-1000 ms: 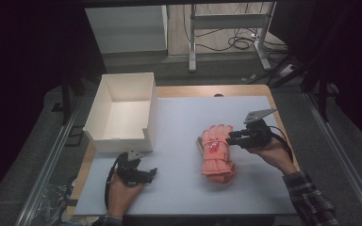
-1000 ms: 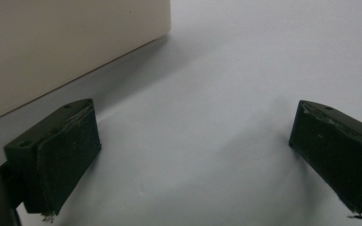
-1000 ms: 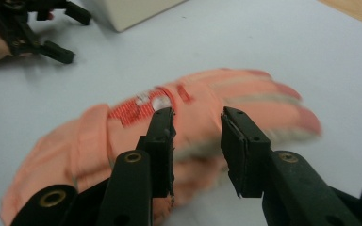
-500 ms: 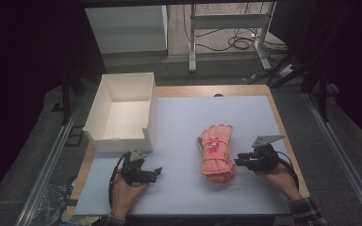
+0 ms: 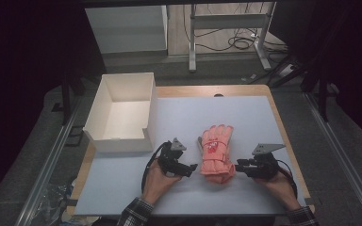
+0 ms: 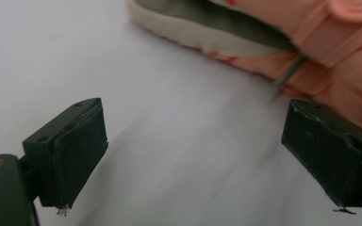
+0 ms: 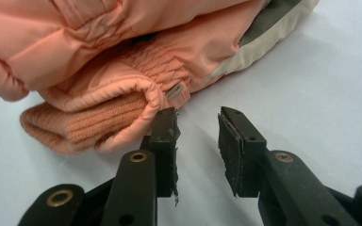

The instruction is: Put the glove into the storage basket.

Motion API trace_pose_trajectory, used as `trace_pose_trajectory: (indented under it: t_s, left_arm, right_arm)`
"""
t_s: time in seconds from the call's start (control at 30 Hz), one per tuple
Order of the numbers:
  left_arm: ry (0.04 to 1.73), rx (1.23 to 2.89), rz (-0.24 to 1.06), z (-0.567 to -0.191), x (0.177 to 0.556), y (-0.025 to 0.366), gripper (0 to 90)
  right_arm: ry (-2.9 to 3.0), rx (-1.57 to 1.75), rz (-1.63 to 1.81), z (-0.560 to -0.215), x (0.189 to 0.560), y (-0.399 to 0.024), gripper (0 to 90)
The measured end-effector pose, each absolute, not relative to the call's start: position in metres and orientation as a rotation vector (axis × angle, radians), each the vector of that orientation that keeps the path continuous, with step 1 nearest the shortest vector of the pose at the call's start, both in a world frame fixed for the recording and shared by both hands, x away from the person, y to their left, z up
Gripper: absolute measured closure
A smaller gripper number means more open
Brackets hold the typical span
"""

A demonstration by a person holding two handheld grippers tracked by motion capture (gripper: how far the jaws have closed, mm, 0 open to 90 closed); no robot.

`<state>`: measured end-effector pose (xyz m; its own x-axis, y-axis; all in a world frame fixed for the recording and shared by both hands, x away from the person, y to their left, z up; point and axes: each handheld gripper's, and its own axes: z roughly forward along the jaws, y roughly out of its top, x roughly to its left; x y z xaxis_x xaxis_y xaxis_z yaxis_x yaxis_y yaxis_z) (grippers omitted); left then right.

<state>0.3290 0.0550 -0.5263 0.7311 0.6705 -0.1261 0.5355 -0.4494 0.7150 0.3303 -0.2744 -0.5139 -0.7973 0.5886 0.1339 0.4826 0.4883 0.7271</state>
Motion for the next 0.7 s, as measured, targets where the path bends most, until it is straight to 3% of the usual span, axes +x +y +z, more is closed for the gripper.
trace_pose_trajectory:
  t_s: [0.7]
  left_arm:
    - [0.878,2.196,0.234,-0.522,0.32,0.052,7.5]
  right_arm:
    - [2.612,0.905,1.202,-0.515,0.32,-0.257,66.0]
